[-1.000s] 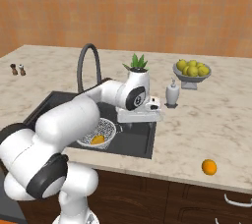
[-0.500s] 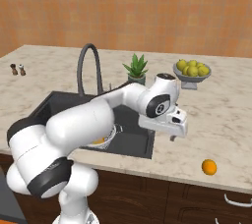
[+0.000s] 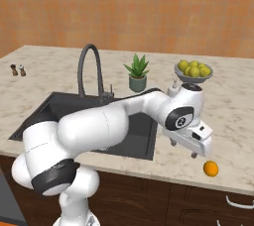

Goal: Put the colander in the sink, put the orange, mango, mango in the colander, and turn on the sink faucet and pour water over the colander.

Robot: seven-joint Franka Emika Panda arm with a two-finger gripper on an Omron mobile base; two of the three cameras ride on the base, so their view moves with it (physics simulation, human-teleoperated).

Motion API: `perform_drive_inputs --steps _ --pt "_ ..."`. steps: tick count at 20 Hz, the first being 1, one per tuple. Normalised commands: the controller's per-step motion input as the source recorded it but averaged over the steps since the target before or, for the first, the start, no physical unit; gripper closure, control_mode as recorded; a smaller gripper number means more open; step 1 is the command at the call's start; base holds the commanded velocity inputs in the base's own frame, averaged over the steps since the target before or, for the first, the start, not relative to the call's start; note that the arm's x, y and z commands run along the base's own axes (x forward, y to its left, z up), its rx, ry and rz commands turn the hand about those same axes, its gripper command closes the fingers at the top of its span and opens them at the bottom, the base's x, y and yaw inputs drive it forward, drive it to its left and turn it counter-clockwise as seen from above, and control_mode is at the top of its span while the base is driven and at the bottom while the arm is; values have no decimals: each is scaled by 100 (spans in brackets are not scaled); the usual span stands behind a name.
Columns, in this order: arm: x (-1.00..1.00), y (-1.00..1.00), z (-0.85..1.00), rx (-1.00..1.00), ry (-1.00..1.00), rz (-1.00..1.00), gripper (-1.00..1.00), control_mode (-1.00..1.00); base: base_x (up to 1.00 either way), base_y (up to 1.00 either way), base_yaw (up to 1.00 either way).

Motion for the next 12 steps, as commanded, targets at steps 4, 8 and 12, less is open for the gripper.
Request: perform_drive_inputs --steps 4,8,12 --pt "-3 -48 -12 0 -4 -23 -100 -100 0 0 0" --pt "0 -38 -20 0 -12 -16 -100 -100 0 0 0" --pt "1 -30 -28 0 -13 -11 -100 -100 0 0 0"
